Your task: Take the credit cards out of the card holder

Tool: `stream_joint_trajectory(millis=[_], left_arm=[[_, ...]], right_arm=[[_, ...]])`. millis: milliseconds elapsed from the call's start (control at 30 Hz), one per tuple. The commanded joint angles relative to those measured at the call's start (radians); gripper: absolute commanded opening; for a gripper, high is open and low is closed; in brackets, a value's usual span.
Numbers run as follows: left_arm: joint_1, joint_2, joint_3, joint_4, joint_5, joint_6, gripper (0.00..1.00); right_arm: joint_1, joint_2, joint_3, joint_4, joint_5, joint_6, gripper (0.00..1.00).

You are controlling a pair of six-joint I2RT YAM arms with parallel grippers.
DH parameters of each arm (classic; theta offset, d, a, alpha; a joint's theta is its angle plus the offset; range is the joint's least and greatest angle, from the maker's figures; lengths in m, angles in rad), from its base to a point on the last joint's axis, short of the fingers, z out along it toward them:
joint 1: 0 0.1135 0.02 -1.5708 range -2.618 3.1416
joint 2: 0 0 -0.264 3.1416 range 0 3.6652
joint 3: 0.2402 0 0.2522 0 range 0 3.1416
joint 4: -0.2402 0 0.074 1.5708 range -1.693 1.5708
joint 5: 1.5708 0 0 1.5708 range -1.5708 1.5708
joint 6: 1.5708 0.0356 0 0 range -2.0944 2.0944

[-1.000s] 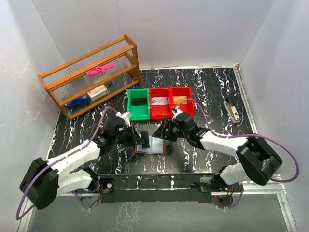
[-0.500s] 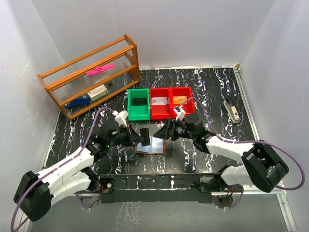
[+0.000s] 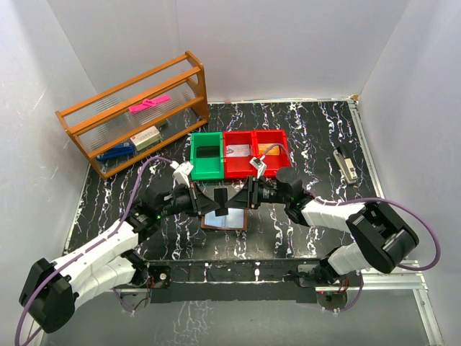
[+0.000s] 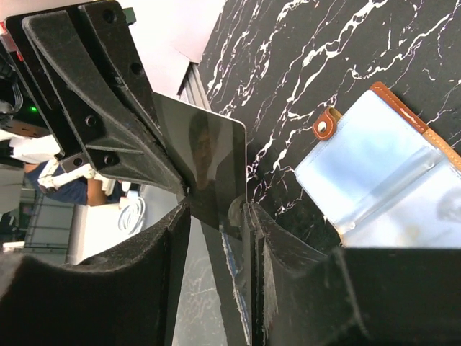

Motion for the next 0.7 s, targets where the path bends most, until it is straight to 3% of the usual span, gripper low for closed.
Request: stream_joint_trajectory(millis=[0,433,667], left_arm=[[-0.004,-0.029,0.025,0.077,0.083,-0.003,0.00],[-0.004,-0.064,0.042,-0.010,0.051,0.030,0.00],[-0.004,-0.058,0.045,0.000,0.061,0.027,0.00]], right_arm=[[0.009,0.009,0.036,0.187,-0.084,0.061,0.30],[-0.015,-0.013,-0.002,0.184,0.015,0.087,0.34],[-0.020,-0.005,0.007,0.179,-0.006,0.091,0.35]])
